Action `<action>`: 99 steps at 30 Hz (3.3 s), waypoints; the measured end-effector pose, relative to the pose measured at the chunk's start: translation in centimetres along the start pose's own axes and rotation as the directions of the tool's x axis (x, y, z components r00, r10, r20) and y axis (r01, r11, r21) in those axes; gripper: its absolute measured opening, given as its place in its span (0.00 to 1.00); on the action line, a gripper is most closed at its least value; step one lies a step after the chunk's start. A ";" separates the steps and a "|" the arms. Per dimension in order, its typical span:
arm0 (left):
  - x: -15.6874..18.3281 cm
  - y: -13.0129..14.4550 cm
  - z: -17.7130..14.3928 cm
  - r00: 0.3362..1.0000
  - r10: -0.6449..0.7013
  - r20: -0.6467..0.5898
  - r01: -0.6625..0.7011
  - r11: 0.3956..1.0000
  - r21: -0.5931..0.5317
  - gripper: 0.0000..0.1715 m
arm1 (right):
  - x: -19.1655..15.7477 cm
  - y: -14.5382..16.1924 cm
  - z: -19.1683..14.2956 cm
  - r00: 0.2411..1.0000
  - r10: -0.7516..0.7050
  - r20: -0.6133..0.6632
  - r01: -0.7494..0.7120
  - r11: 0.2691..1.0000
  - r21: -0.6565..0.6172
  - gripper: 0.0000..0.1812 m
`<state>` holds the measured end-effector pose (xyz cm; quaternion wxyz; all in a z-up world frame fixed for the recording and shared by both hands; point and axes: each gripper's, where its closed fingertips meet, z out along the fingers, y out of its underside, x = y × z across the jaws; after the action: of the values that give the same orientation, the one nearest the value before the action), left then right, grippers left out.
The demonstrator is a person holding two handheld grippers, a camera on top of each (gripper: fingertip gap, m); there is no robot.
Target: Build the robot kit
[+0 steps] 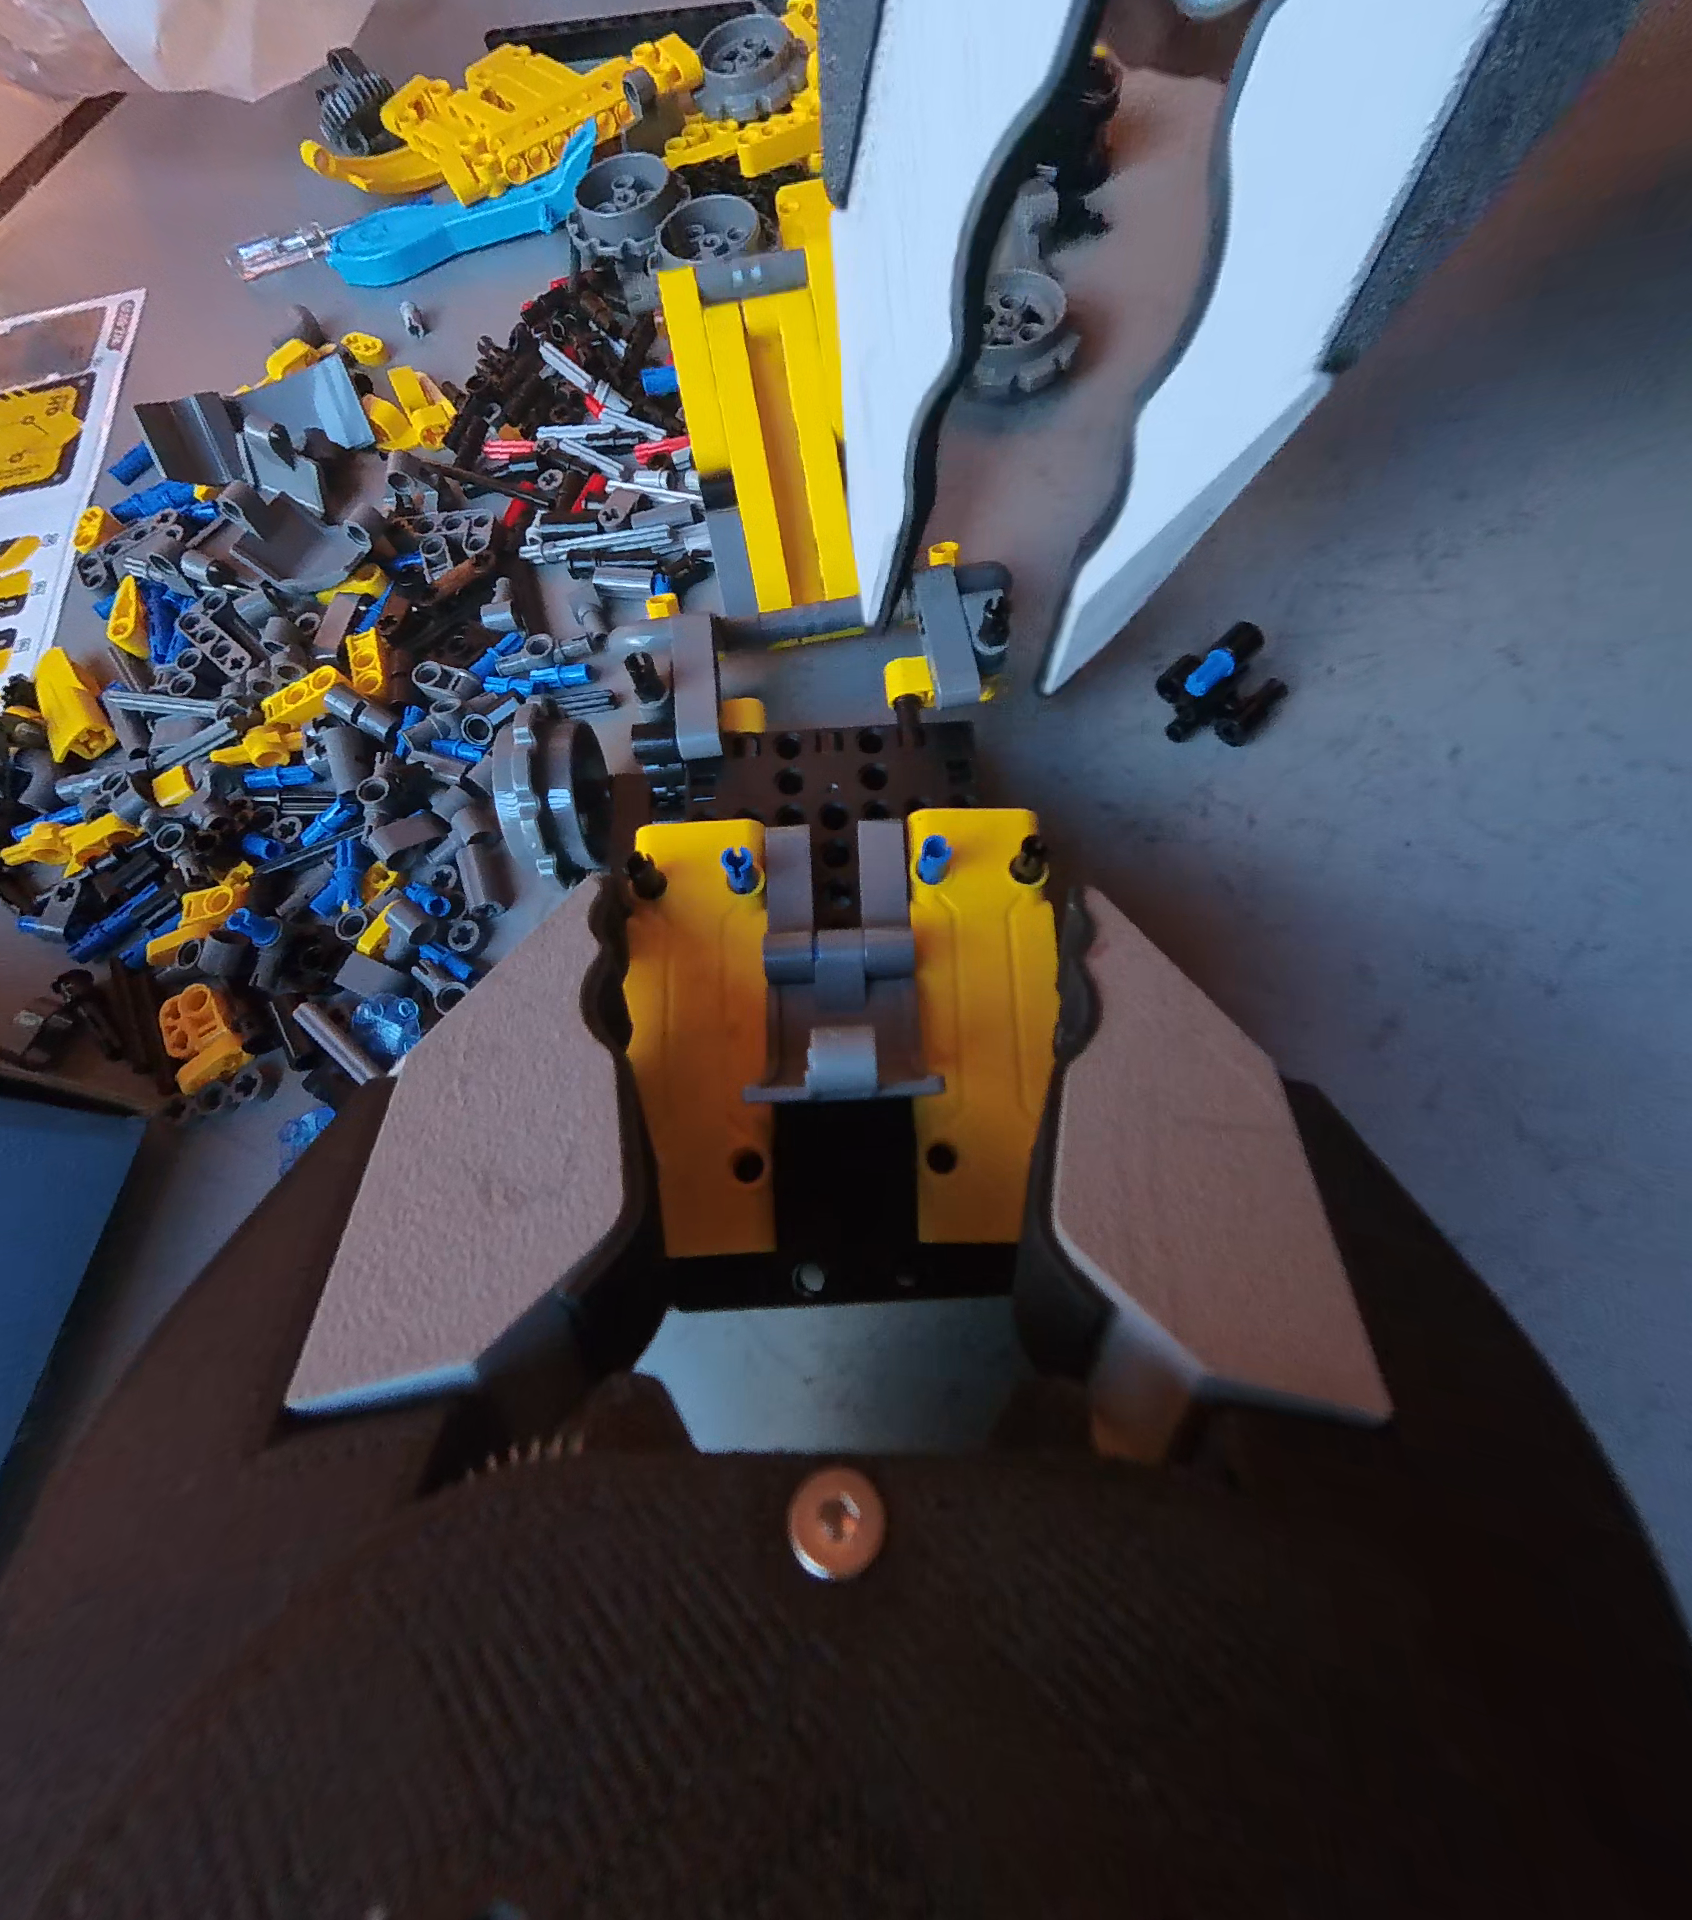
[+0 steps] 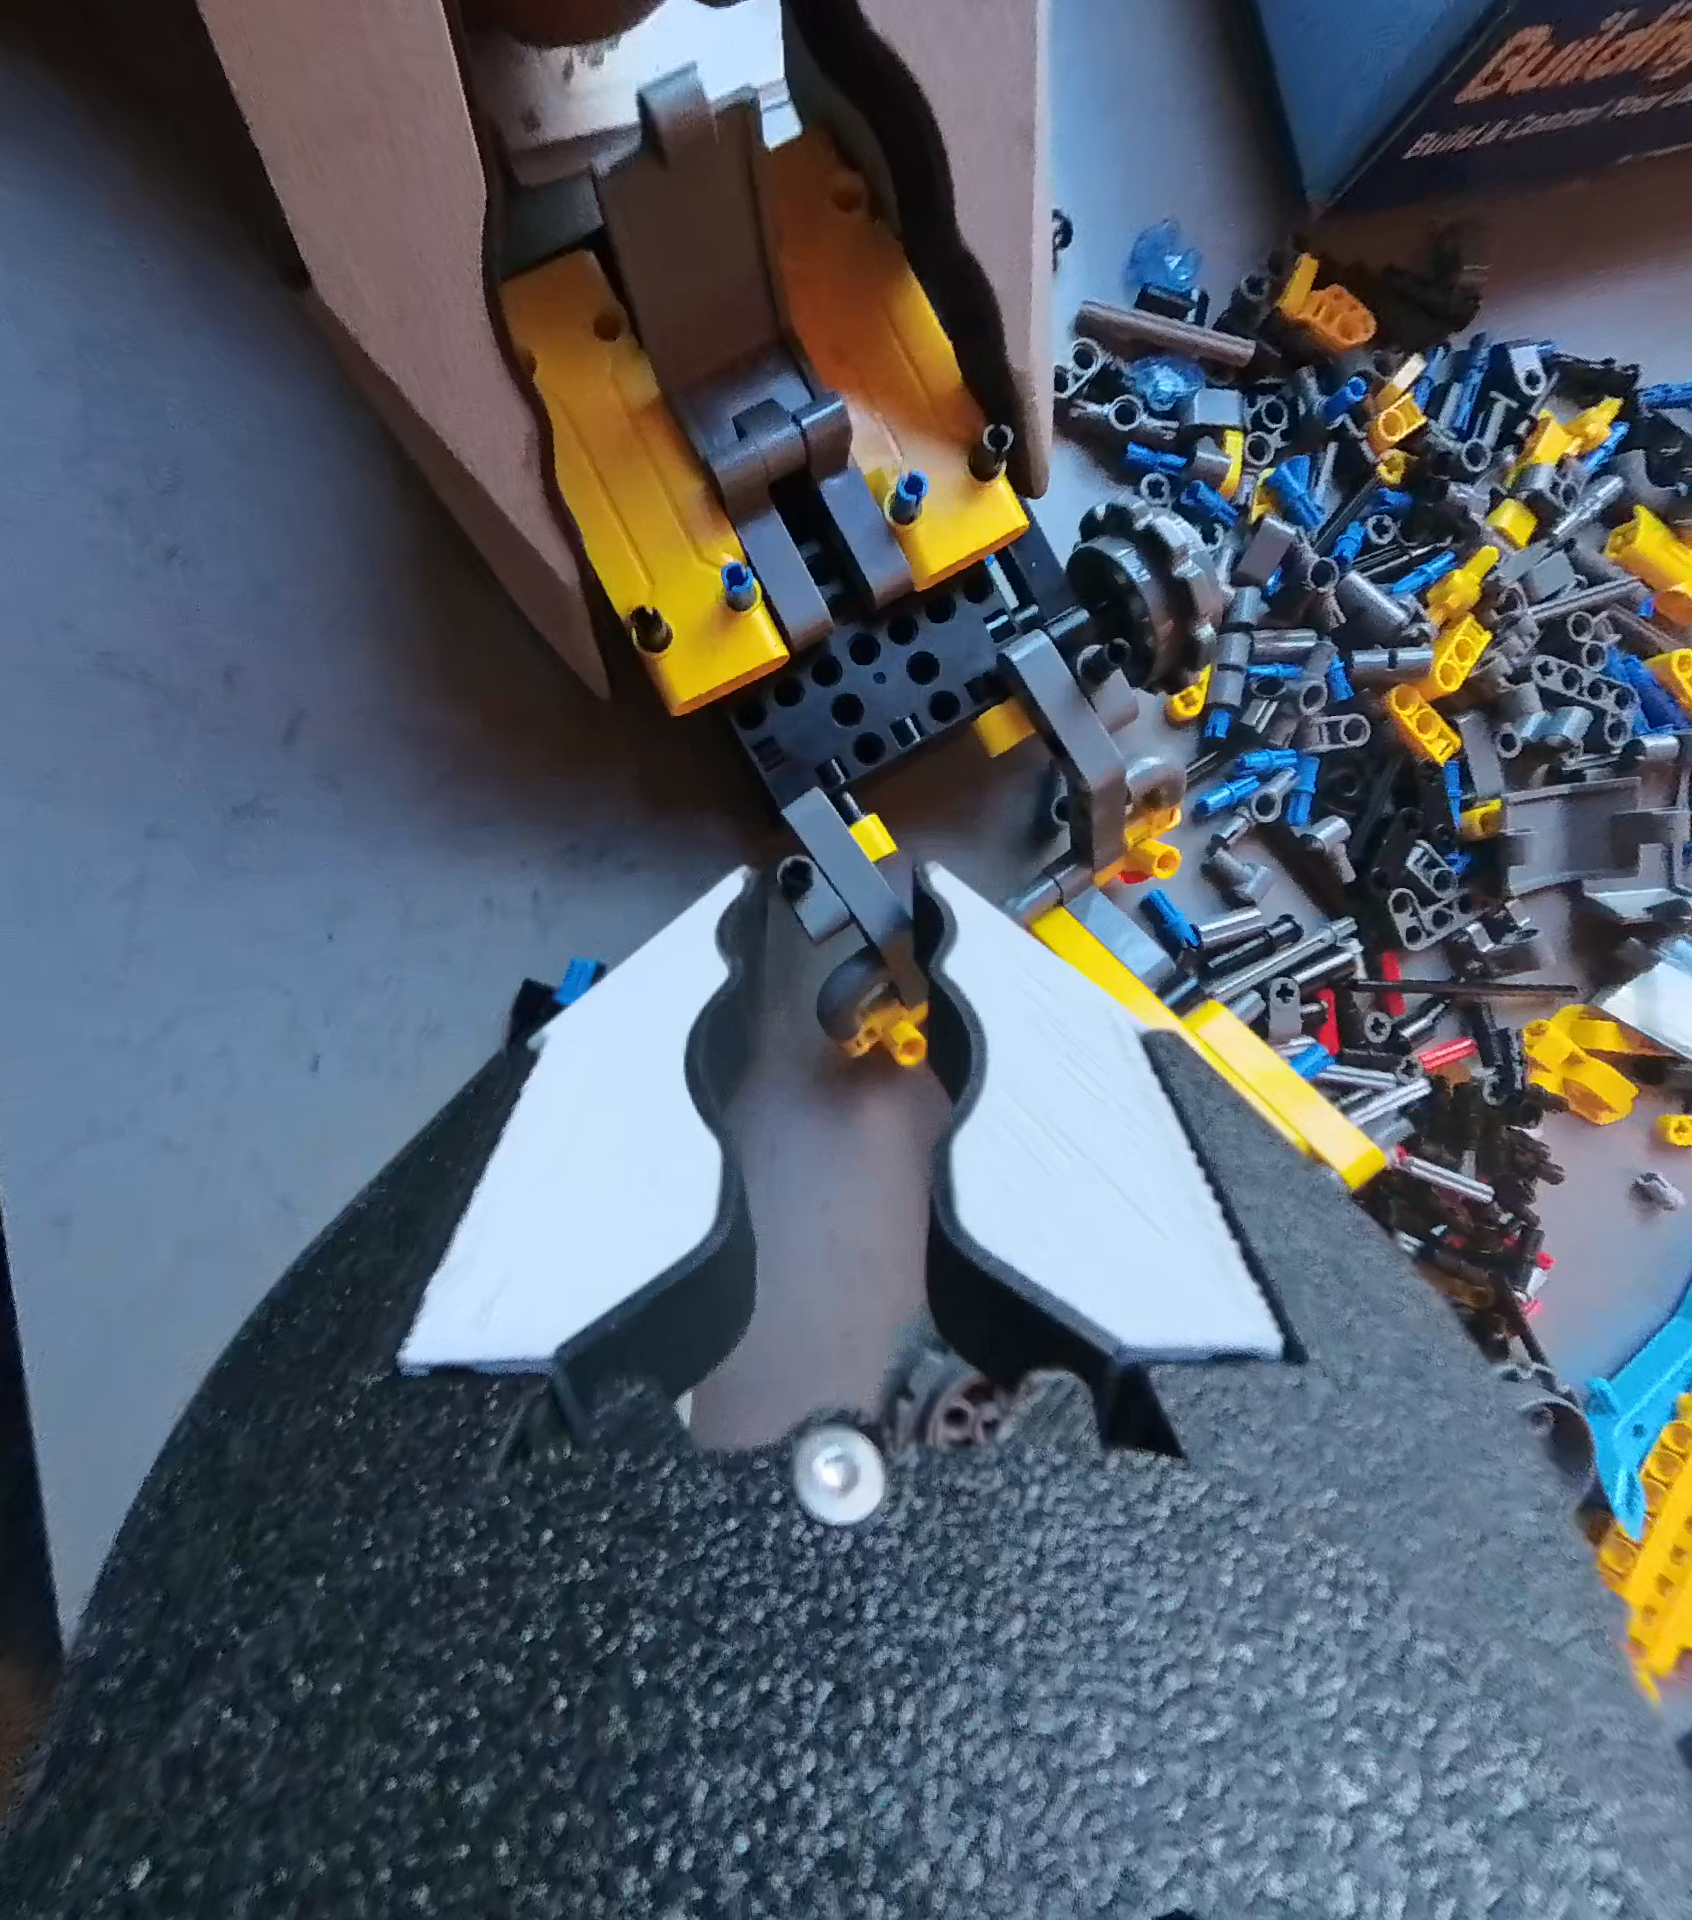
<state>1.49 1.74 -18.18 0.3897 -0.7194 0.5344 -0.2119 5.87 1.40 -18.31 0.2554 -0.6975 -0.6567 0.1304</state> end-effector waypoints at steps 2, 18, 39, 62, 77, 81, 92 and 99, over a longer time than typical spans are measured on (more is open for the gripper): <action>0.0 0.0 0.0 1.000 0.001 -0.001 -0.001 1.000 -0.001 0.47 | -0.1 0.5 -0.1 0.999 -0.020 0.031 0.021 0.999 -0.029 0.18; 0.0 0.0 0.0 1.000 -0.001 0.000 0.001 1.000 -0.001 0.47 | 0.4 0.6 -0.2 0.967 -0.229 0.114 0.239 0.968 -0.074 0.14; -0.2 0.1 0.1 1.000 0.002 0.026 -0.002 1.000 -0.008 0.46 | -0.7 0.4 1.1 0.937 -0.243 0.251 0.260 0.965 -0.038 0.09; -0.3 0.2 0.0 0.999 0.006 0.037 -0.005 1.000 -0.012 0.46 | -0.9 0.0 1.4 0.869 -0.362 0.338 0.395 0.918 -0.032 0.09; -0.6 1.1 0.8 0.997 0.017 0.077 -0.006 0.989 -0.149 0.52 | -0.8 -0.9 -0.6 0.970 -0.101 0.223 0.077 0.991 0.113 0.20; -0.5 1.2 0.8 0.997 0.028 0.075 -0.017 0.988 -0.151 0.52 | -0.3 -1.0 0.0 0.973 -0.134 0.190 0.101 0.980 0.173 0.15; -0.6 1.2 0.5 0.996 0.046 0.073 -0.037 0.992 -0.117 0.50 | -0.6 -0.3 0.7 0.933 -0.071 0.353 0.016 0.988 0.155 0.11; -0.6 1.1 0.5 0.995 0.052 0.084 -0.043 0.994 -0.100 0.50 | -0.6 -0.4 0.7 0.926 -0.014 0.378 -0.057 0.983 0.176 0.12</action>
<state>1.02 2.31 -19.29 0.3817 -0.7332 0.5438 -0.1449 5.06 0.98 -18.75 0.1861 -0.6401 -0.6709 0.3250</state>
